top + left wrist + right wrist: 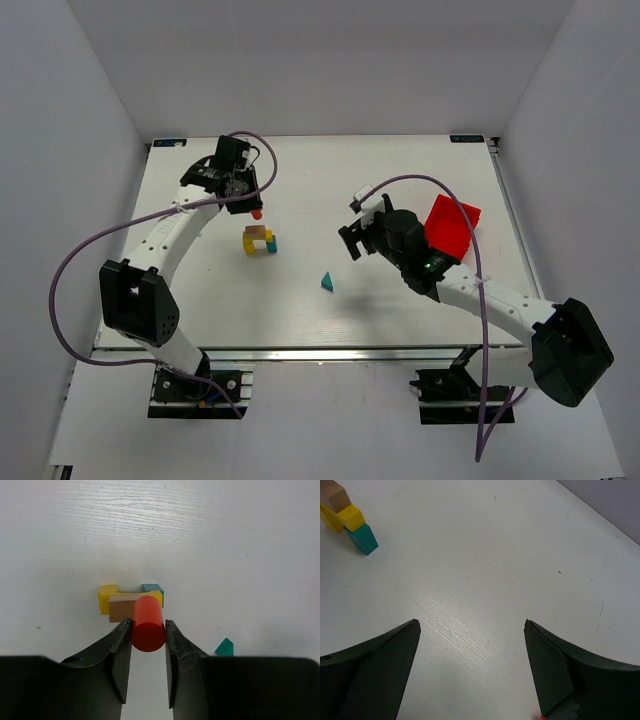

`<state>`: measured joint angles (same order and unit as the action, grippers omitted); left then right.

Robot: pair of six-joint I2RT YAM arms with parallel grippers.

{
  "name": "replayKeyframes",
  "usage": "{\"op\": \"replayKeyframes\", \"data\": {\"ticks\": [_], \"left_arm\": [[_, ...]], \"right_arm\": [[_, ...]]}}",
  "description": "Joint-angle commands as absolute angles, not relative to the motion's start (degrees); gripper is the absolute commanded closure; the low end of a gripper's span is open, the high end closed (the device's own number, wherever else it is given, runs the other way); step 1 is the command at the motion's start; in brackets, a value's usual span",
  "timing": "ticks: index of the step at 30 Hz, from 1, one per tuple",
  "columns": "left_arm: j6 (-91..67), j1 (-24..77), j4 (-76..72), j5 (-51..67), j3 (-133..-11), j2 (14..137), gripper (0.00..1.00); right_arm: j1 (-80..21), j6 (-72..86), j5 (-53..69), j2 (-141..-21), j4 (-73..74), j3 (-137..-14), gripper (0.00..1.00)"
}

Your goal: Build the wood block tower

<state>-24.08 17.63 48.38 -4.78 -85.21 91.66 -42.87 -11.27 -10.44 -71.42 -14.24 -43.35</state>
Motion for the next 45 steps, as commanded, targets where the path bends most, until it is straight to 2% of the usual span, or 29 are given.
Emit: {"op": "replayKeyframes", "data": {"ticks": [1, 45], "left_arm": [[-25.1, 18.6, 47.8, -8.2, -86.9, 90.9, 1.0], [-26.6, 20.9, 50.6, -10.3, -82.0, 90.2, 1.0]], "right_arm": [[-42.0, -10.7, -9.3, -71.7, -15.0, -43.1, 0.11], [-39.3, -9.3, -6.9, -71.4, -13.7, -42.6, 0.11]]}}
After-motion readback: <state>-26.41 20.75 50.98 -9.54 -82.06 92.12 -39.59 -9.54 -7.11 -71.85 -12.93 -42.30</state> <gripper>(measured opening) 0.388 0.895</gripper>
